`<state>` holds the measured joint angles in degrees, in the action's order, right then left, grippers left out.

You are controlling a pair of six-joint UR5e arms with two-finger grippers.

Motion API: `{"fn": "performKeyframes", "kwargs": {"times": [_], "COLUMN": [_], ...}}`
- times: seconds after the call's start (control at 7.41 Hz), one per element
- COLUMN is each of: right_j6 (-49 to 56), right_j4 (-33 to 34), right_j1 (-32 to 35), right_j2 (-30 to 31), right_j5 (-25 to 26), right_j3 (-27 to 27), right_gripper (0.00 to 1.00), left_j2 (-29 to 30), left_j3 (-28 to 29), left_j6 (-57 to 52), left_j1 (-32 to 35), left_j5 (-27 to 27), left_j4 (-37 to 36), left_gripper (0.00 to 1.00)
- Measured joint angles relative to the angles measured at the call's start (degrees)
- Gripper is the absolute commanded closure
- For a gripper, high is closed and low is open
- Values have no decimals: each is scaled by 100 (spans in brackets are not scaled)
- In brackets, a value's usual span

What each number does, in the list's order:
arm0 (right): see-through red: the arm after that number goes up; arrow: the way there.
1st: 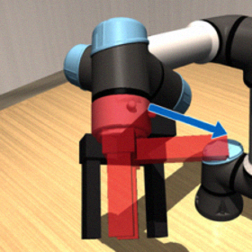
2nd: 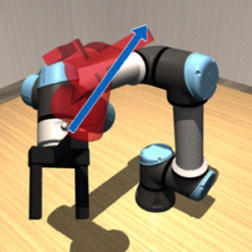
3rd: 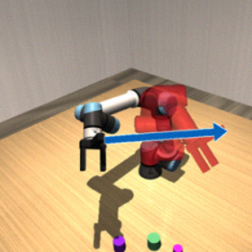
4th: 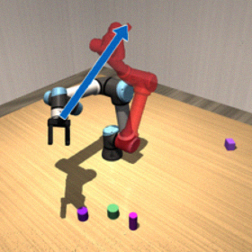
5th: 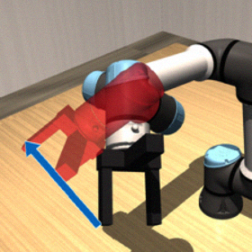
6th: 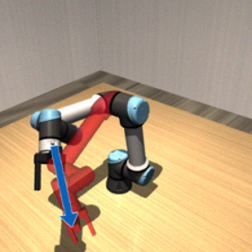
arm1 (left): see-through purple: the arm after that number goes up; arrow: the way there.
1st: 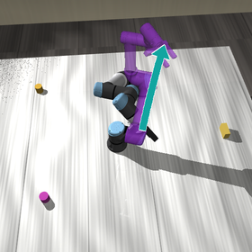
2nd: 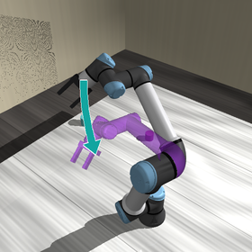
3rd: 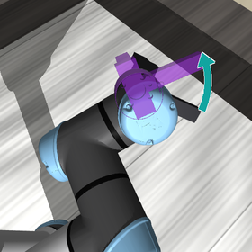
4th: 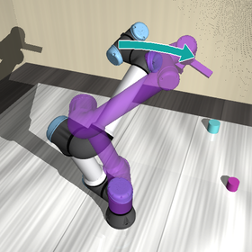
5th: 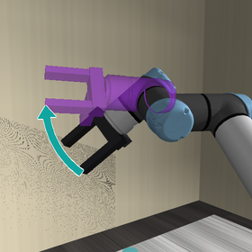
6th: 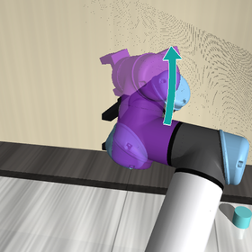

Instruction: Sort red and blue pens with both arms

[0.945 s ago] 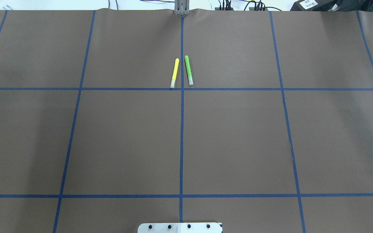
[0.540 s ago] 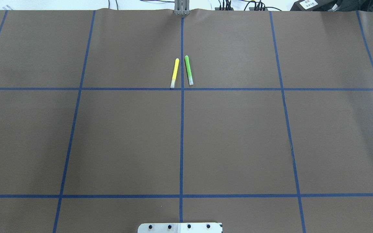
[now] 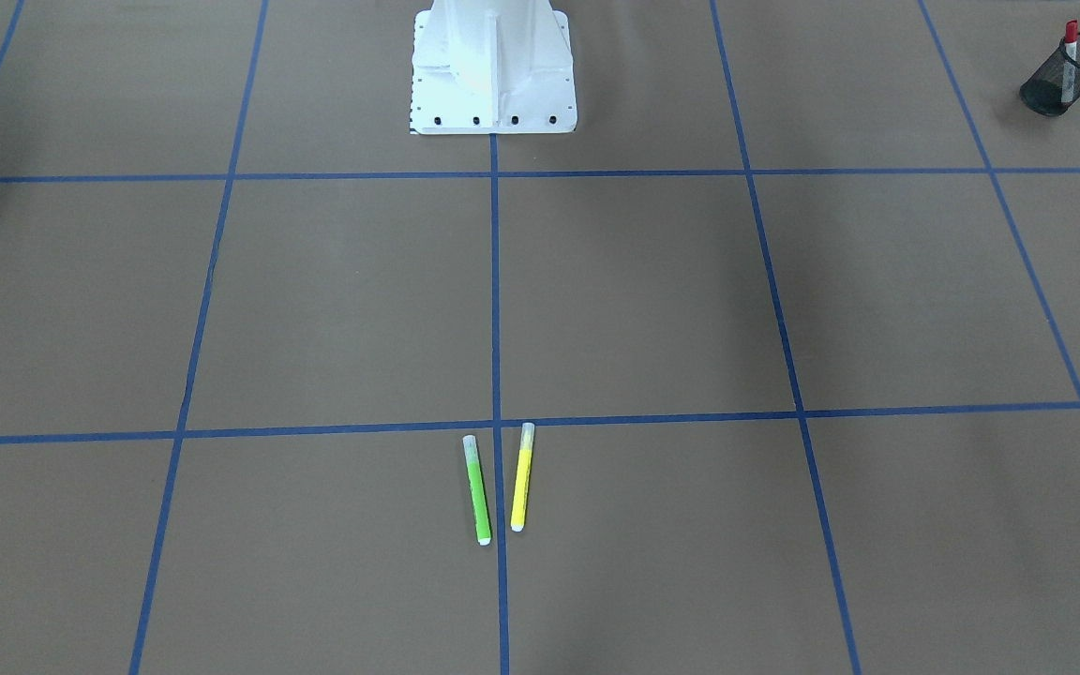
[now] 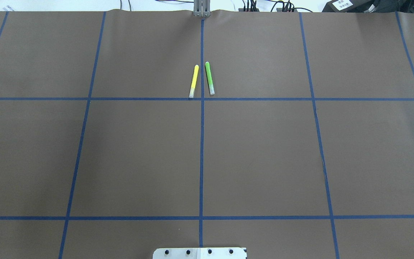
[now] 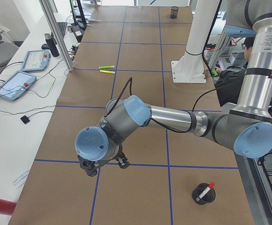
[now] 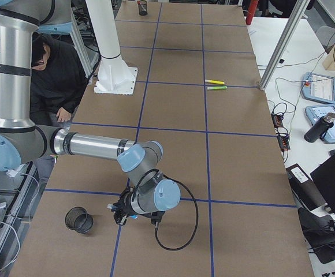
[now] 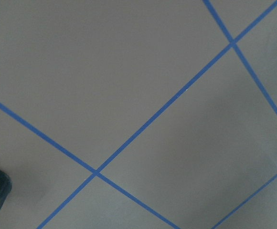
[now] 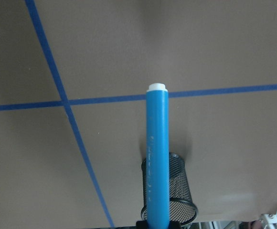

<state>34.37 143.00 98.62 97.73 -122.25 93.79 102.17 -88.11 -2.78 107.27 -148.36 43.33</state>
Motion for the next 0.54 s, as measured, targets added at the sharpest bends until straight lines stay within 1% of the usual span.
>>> {"fn": "performKeyframes", "kwargs": {"times": [0.27,0.54], "right_j6": [279,598], "right_j4": [561,707], "right_j1": [336,699], "right_j2": [217,673], "right_j5": [-116,-93], "right_j3": [-3,-7], "right_gripper": [100,100], "left_j2": [-3,2], "left_j3": [-3,-32], "left_j6": [92,109], "left_j1": [-155,-229], "left_j5": [-254,-433], "left_j4": [100,115], "left_gripper": [0,0]}}
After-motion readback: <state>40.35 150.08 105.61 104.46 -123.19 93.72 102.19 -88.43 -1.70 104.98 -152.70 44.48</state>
